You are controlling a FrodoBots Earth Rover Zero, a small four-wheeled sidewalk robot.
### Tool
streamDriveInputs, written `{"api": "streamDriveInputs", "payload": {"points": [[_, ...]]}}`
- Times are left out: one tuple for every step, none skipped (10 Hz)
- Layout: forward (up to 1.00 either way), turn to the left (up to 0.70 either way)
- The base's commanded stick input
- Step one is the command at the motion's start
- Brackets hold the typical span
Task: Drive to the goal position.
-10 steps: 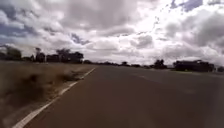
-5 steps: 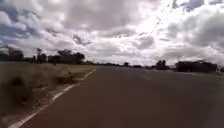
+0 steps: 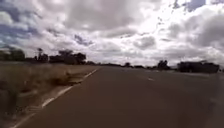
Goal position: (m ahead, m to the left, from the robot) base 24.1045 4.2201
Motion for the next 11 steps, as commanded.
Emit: {"api": "streamDriveInputs", "payload": {"points": [[0.70, 0.00], [0.70, 0.00], [0.70, -0.35], [0.70, -0.35], [0.70, -0.35], [0.70, -0.35], [0.70, -0.32], [0.70, -0.17], [0.70, -0.05], [0.70, -0.02], [0.70, 0.00]]}}
